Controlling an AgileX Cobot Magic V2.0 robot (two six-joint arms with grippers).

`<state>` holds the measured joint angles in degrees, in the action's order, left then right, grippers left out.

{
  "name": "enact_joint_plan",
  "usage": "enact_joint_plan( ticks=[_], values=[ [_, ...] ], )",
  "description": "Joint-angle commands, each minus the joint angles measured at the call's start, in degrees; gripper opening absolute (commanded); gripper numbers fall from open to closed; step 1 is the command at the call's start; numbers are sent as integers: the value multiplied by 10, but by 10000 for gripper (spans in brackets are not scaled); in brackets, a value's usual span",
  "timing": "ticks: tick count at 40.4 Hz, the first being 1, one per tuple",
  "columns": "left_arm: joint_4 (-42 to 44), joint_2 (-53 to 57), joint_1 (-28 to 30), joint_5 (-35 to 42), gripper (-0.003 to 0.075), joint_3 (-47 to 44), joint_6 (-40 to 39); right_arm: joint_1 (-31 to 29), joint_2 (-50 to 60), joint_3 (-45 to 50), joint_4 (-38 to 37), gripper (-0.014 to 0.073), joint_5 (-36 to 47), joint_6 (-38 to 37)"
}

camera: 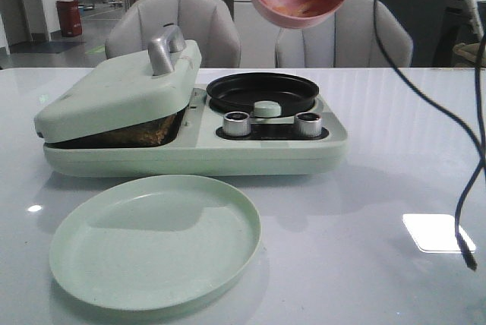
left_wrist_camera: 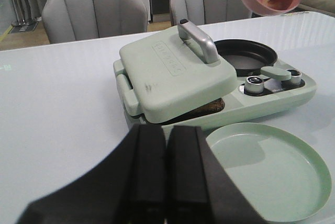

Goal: Make breakfast with bread and shrimp
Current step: 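Lift the pink bowl with the right gripper above the black pan, then tilt the pink bowl to pour the shrimp into the black pan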

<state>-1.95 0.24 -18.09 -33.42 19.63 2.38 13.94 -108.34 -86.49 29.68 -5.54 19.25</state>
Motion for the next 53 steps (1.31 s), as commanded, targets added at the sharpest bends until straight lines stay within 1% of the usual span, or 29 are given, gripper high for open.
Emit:
enact_joint_plan(
  ticks=[1, 6, 8, 13, 17, 22, 25, 30, 39, 43, 47, 53],
  values=[
    [-6, -7, 1, 49, 99, 13, -4, 18, 5, -23, 7, -31, 126, 8],
    [-6, -7, 1, 49, 99, 13, -4, 40, -31, -20, -16, -31, 217, 8],
    [-6, -7, 1, 49, 99, 13, -4, 49, -43, -14, -36, -31, 271, 7],
    [-6, -7, 1, 49, 99, 13, -4, 67, -65, 25, -88, -31, 443, 7],
    [-6, -7, 1, 49, 99, 13, -4, 68, -80, 61, -133, -31, 573, 3],
    [-6, -7, 1, 49, 99, 13, -4, 68, -104, 90, -194, -31, 694, 3],
    [-6, -7, 1, 49, 99, 13, -4, 68, -118, 92, -233, -31, 733, 19],
    [-6, -7, 1, 49, 99, 13, -4, 68, -128, 92, -283, -31, 771, 112],
    [-6, -7, 1, 49, 99, 13, -4, 67, -129, 92, -291, -31, 798, 292],
    [-6, -7, 1, 49, 99, 13, -4, 67, -129, 92, -297, -31, 798, 363],
    [-6, -7, 1, 49, 99, 13, -4, 67, -129, 92, -300, -31, 798, 397],
    [-6, -7, 1, 49, 99, 13, -4, 67, -129, 91, -288, -31, 794, 380]
  ],
)
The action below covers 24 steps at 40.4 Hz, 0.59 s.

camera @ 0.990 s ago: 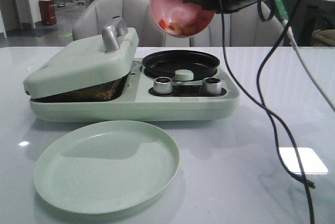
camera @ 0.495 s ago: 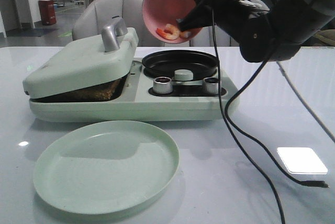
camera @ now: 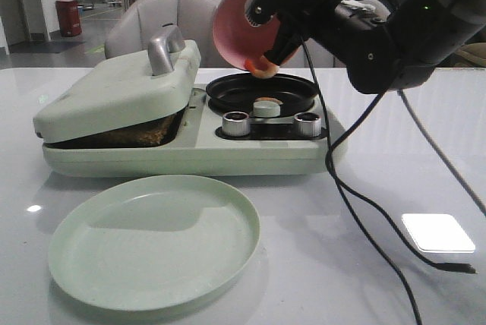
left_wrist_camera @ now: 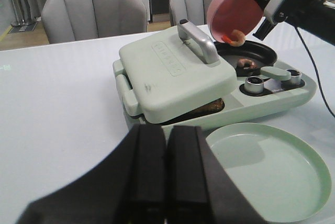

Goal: Make breakfast with bread and shrimp
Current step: 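Tilt the pink bowl to pour the shrimp into the black pan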

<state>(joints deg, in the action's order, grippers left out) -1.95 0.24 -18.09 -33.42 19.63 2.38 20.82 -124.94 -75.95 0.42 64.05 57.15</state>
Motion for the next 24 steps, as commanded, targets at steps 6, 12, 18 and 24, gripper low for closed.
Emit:
enact_joint_plan(
  ticks=[6, 12, 18, 24],
  values=[
    [-6, -7, 1, 49, 99, 13, -4, -2, 38, -16, 5, -31, 102, 1],
    [-6, -7, 1, 49, 99, 13, -4, -2, 41, -17, 38, -31, 94, -99],
    [-6, -7, 1, 49, 99, 13, -4, -2, 55, -18, 126, -32, 22, -278],
    [-6, -7, 1, 49, 99, 13, -4, -5, 100, -18, 146, -32, -129, -390]
  ],
)
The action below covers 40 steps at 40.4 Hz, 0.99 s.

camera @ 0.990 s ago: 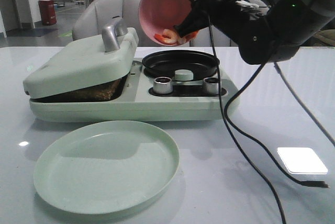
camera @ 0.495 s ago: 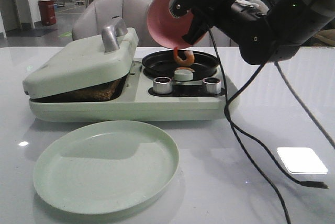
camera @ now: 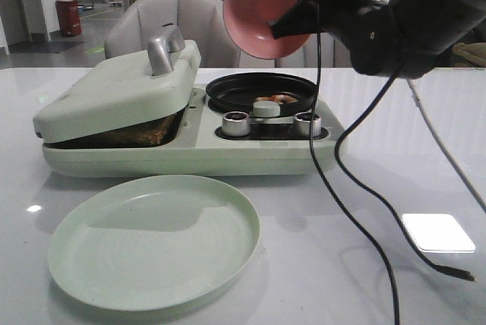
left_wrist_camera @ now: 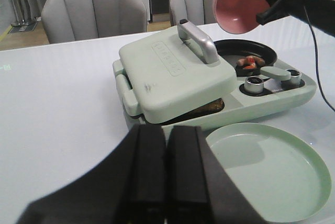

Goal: Make breakfast with bread and shrimp
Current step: 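Tilt the pink bowl to pour the shrimp into the black pan, then lower the pink bowl back onto the table and release it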

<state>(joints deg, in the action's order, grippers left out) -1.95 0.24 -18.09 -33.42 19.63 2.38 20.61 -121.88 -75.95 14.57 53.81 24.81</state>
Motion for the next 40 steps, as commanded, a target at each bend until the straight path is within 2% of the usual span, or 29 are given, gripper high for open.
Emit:
enact_joint_plan(
  ticks=[1, 5, 11, 17, 22, 33, 40],
  values=[
    [-6, -7, 1, 49, 99, 13, -4, -6, 82, -18, 5, -32, -49, -79],
    [-6, -7, 1, 49, 99, 13, -4, -14, 127, -18, 5, -32, -161, -109],
    [-6, -7, 1, 49, 99, 13, -4, -41, 210, -18, 14, -32, -319, -109],
    [-6, -7, 1, 49, 99, 13, -4, -93, 289, -18, 60, -32, -480, -109],
    [-6, -7, 1, 49, 99, 13, -4, -150, 332, -18, 63, -32, -608, -109],
    [-6, -7, 1, 49, 99, 13, -4, -268, 331, -18, 62, -32, -886, -108],
    [-6, -7, 1, 49, 99, 13, -4, -305, 291, -18, 63, -32, -965, -107]
  ],
)
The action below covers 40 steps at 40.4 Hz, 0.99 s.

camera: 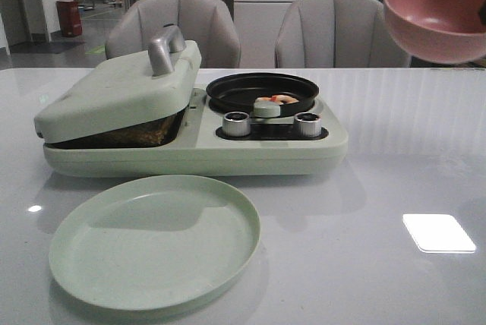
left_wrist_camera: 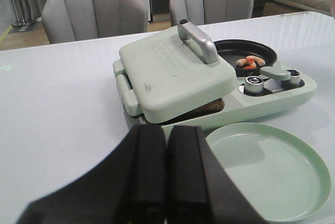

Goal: Make breakfast with bread and shrimp
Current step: 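Lower the pink bowl back onto the table and release it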

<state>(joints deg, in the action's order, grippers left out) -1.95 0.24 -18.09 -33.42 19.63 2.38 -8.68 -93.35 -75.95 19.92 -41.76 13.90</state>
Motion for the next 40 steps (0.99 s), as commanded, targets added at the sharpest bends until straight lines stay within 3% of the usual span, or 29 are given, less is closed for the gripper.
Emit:
enact_joint_plan(
  ticks=[1, 27, 31, 37, 40],
  values=[
    [-6, -7, 1, 49, 99, 13, -4, -13, 2, -18, 10, -32, -12, 2],
    [-6, -7, 1, 49, 99, 13, -4, 50, -156, -20, 15, -19, 40, 2],
    [-6, -7, 1, 49, 99, 13, -4, 50, -160, -20, 15, 81, 45, 2],
    [-6, -7, 1, 49, 99, 13, -4, 50, -160, -30, 15, 367, 43, 2],
    [-6, -7, 1, 49, 99, 13, -4, 50, -159, -52, 5, 470, 15, 2]
  ],
)
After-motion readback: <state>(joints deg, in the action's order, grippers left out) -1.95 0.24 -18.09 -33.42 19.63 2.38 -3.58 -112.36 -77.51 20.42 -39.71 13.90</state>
